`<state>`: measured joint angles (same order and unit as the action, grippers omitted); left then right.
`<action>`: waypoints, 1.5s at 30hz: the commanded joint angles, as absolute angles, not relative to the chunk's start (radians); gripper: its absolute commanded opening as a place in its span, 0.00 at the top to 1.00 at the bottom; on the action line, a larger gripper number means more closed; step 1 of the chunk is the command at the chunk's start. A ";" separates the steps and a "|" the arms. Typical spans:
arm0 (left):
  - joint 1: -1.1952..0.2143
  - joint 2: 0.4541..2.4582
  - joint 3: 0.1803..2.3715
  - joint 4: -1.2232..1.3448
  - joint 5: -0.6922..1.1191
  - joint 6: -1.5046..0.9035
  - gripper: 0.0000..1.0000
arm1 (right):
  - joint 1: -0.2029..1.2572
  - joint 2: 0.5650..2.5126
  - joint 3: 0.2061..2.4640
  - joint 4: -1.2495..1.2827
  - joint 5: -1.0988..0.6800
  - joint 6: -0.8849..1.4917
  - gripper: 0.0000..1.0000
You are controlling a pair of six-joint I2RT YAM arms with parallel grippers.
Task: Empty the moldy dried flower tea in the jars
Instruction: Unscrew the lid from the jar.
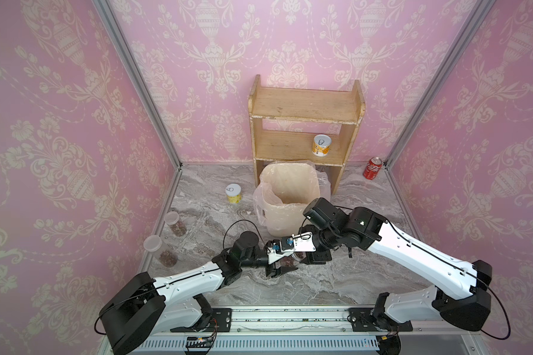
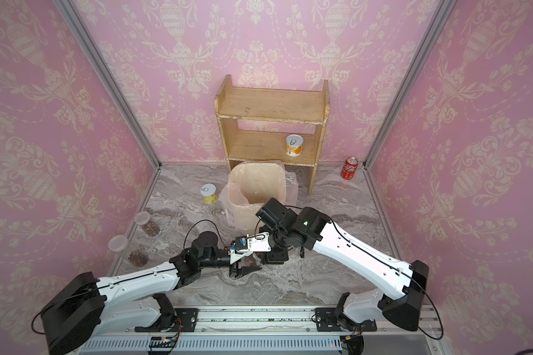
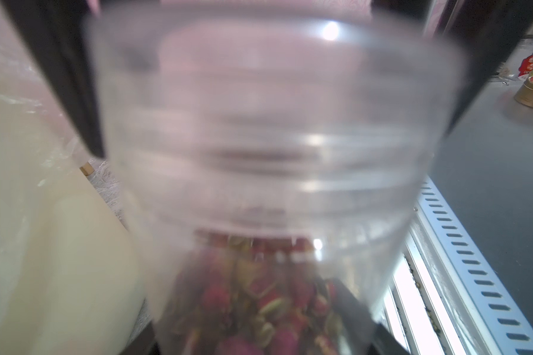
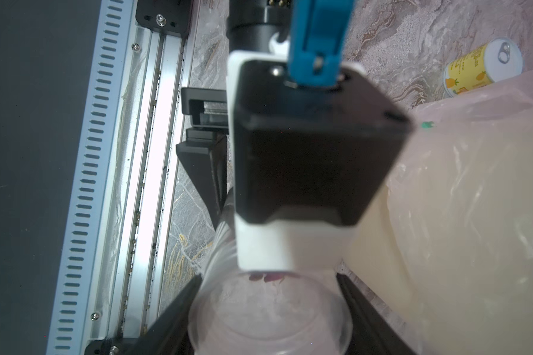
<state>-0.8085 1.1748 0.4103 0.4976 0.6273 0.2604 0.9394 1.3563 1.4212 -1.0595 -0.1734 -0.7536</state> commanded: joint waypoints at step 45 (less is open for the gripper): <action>-0.795 1.144 0.451 0.478 0.372 0.254 0.68 | 0.828 1.266 1.311 -0.825 -0.127 0.537 0.09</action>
